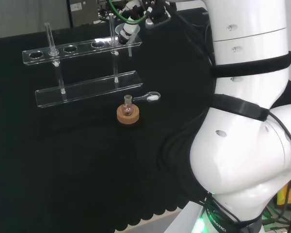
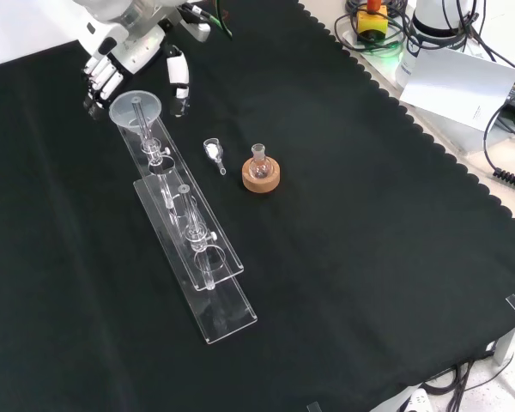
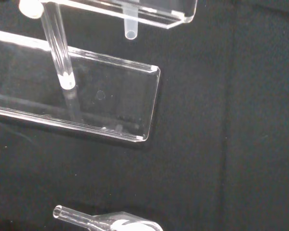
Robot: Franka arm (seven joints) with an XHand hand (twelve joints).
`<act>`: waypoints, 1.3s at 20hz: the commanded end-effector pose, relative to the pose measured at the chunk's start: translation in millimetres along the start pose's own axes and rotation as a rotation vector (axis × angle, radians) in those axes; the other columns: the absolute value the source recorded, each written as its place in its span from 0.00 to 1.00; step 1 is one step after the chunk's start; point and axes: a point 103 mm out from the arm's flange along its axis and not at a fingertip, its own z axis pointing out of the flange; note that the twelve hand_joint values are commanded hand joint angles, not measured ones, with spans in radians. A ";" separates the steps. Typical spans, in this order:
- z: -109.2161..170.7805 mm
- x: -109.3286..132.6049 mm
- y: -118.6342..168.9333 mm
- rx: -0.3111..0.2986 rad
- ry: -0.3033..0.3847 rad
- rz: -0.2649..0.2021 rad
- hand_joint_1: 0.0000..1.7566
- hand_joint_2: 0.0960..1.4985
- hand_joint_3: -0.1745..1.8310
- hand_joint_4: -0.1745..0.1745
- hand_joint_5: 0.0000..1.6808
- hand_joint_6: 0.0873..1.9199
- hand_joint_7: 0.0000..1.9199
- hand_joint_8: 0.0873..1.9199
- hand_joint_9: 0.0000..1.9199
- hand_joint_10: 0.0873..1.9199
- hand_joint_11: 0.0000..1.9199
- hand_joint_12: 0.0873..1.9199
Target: Pick up the funnel from the transparent funnel stand.
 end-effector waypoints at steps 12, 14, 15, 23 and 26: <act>2.2 -0.5 7.5 -0.009 -0.032 0.026 0.35 0.43 0.23 0.36 0.05 0.00 0.00 0.27 0.09 0.37 0.01 0.74; 2.7 -1.1 8.1 -0.008 -0.039 0.029 0.35 0.43 0.23 0.36 0.05 0.00 0.00 0.28 0.10 0.36 0.01 0.74; 3.1 -0.8 8.5 -0.007 -0.043 0.018 0.35 0.43 0.23 0.36 0.05 0.00 0.00 0.28 0.10 0.36 0.01 0.74; 3.9 -1.0 9.6 -0.012 -0.040 0.020 0.37 0.43 0.24 0.35 0.09 0.00 0.04 0.31 0.11 0.36 0.01 0.74; 2.5 -2.1 9.4 -0.019 -0.036 0.030 0.37 0.43 0.25 0.35 0.14 0.00 0.07 0.32 0.13 0.35 0.01 0.74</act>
